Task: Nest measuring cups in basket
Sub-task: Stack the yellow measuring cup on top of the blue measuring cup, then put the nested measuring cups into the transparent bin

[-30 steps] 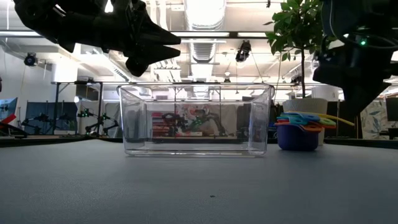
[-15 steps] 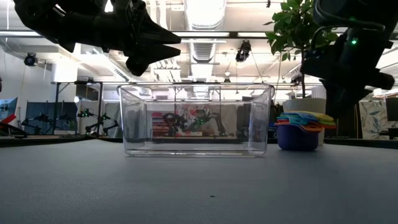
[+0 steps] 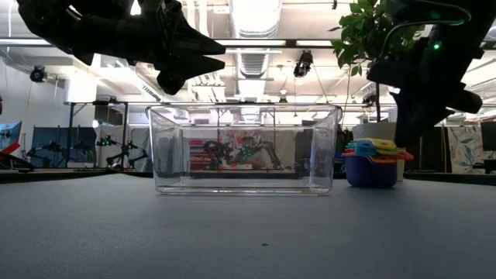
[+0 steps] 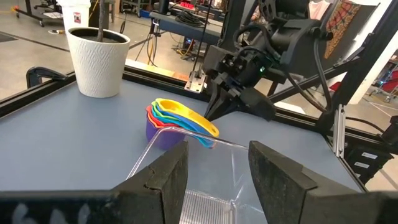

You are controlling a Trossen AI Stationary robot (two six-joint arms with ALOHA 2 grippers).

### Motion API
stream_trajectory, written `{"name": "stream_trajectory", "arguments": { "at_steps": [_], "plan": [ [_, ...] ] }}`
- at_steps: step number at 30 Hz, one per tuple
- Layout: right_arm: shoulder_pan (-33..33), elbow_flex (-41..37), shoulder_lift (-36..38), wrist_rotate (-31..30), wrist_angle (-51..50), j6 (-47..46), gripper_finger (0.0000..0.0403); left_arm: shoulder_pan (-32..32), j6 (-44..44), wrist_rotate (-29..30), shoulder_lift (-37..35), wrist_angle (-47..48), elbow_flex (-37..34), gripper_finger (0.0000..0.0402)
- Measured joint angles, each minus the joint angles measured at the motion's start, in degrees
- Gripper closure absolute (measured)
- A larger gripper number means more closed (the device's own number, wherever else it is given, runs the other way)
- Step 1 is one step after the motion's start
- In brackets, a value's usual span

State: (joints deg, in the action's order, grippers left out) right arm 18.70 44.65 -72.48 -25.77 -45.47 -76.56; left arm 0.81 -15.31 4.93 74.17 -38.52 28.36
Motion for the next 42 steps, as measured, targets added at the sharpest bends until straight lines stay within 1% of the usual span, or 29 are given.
{"name": "stream_trajectory", "arguments": {
  "at_steps": [2, 5, 10, 14, 23, 28, 34, 40, 42],
  "plan": [
    [0.00, 0.27, 0.36, -0.81, -0.03, -0.34, 0.0387, -0.01, 0.00, 0.00, 0.00, -0.02, 0.00, 0.0250],
    [0.02, 0.80, 0.50, -4.03, 0.05, -0.35, 0.0374, 0.00, 0.00, 0.00, 0.00, -0.01, 0.00, 0.0250],
    [0.00, 1.87, 0.39, -4.32, 0.21, -0.86, 0.0329, 0.00, 0.00, 0.00, 0.00, -0.02, 0.00, 0.0250],
    [0.02, 2.72, 0.34, -4.34, 0.52, -1.39, 0.0275, 0.01, 0.02, -0.02, 0.00, -0.02, 0.00, 0.0250],
    [0.02, 4.34, 0.21, -4.34, 1.49, -4.47, 0.0134, 0.01, 0.02, -0.02, 0.00, -0.04, 0.00, 0.0250],
    [0.01, 5.21, 0.21, -3.92, 1.60, -7.15, 0.0074, 0.00, 0.01, -0.04, 0.00, -0.04, 0.00, 0.0250],
    [-0.90, 5.92, -0.07, -3.80, 1.59, -10.51, 0.0033, 0.00, 0.02, -0.02, 0.00, -0.06, 0.00, 0.0250],
    [-3.03, 5.92, -0.07, -3.77, 1.05, -10.22, 0.0023, -0.01, 0.02, -0.04, 0.00, -0.07, 0.00, 0.0250],
    [-3.85, 5.92, -0.07, -2.61, 0.98, -9.81, 0.0023, -0.01, 0.02, -0.04, 0.00, -0.06, 0.00, 0.0250]
  ]
}}
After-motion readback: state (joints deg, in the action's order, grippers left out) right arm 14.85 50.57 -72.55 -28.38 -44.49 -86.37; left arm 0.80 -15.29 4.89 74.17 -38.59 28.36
